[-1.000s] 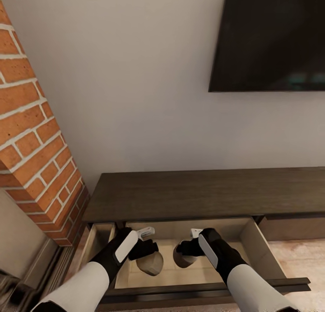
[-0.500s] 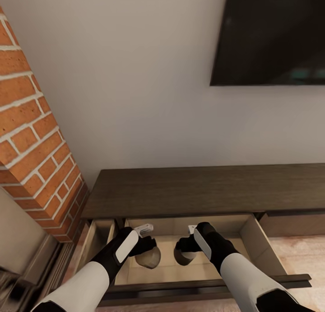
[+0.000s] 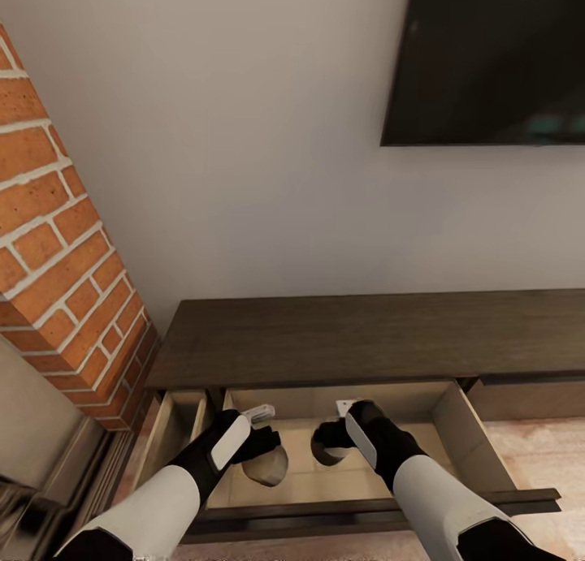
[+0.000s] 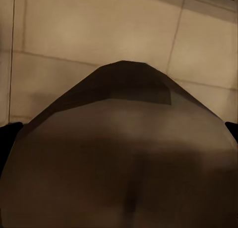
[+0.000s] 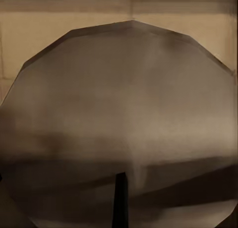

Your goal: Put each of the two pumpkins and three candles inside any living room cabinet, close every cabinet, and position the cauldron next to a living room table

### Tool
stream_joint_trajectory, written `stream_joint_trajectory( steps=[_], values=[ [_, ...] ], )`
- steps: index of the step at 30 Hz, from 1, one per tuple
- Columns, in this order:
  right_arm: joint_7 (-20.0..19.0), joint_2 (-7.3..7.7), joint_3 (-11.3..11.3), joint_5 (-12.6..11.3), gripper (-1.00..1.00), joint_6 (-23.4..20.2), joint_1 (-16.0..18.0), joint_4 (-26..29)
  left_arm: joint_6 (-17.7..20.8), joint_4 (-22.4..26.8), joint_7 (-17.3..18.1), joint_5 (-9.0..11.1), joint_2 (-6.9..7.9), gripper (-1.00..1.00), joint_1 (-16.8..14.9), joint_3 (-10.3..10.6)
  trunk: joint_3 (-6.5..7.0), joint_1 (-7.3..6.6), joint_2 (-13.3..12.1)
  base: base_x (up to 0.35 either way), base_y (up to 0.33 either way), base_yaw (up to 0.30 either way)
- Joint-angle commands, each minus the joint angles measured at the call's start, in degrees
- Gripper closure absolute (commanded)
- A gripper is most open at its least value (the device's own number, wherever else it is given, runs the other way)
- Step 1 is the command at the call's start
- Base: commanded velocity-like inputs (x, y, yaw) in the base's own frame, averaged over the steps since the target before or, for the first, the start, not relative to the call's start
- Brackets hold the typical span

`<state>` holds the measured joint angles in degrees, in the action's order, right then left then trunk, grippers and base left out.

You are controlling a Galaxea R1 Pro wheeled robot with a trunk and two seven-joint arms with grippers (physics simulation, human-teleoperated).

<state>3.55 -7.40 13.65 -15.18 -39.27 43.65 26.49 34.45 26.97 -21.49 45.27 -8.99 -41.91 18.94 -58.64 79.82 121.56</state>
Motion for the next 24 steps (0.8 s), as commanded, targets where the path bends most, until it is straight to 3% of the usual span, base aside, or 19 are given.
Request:
stream_joint_trajectory(
  steps=[1,4,7,18,21,24],
  values=[
    [0.4,-0.03,0.34,0.86,1.0,1.07,-0.01,0.03,0.15,0.02,-0.65,0.49,-0.09,1.0,-0.47,0.38,-0.14,-0.01,0.02,0.0,0.0,0.0],
    [0.46,-0.37,0.29,5.02,1.0,3.77,-0.09,-0.28,-0.06,-0.04,-0.79,0.17,-0.18,1.0,-1.17,0.41,-0.41,-0.01,0.02,0.0,0.0,0.0],
    [0.5,-0.79,0.26,6.65,1.0,4.65,-0.11,-1.04,-0.84,0.2,-0.87,0.1,-0.27,1.0,-1.37,0.54,-0.68,-0.01,0.02,0.0,0.0,0.0],
    [0.47,-1.03,-0.2,7.66,1.0,3.83,-0.06,-1.86,-3.37,1.17,-1.36,0.13,-0.77,1.0,-1.5,4.83,-1.66,-0.01,0.02,0.0,0.0,0.0],
    [0.42,-0.97,-0.32,7.63,1.0,3.47,0.0,-1.85,-4.09,1.23,-2.6,0.24,-0.83,1.0,-1.51,8.14,-2.46,0.65,1.22,0.0,0.0,0.0],
    [0.4,-0.96,-0.35,7.6,1.0,3.43,0.03,-1.83,-4.32,1.24,-3.48,0.37,-0.84,1.0,-1.51,8.78,-3.27,1.31,2.43,0.0,0.0,0.0]
  ],
)
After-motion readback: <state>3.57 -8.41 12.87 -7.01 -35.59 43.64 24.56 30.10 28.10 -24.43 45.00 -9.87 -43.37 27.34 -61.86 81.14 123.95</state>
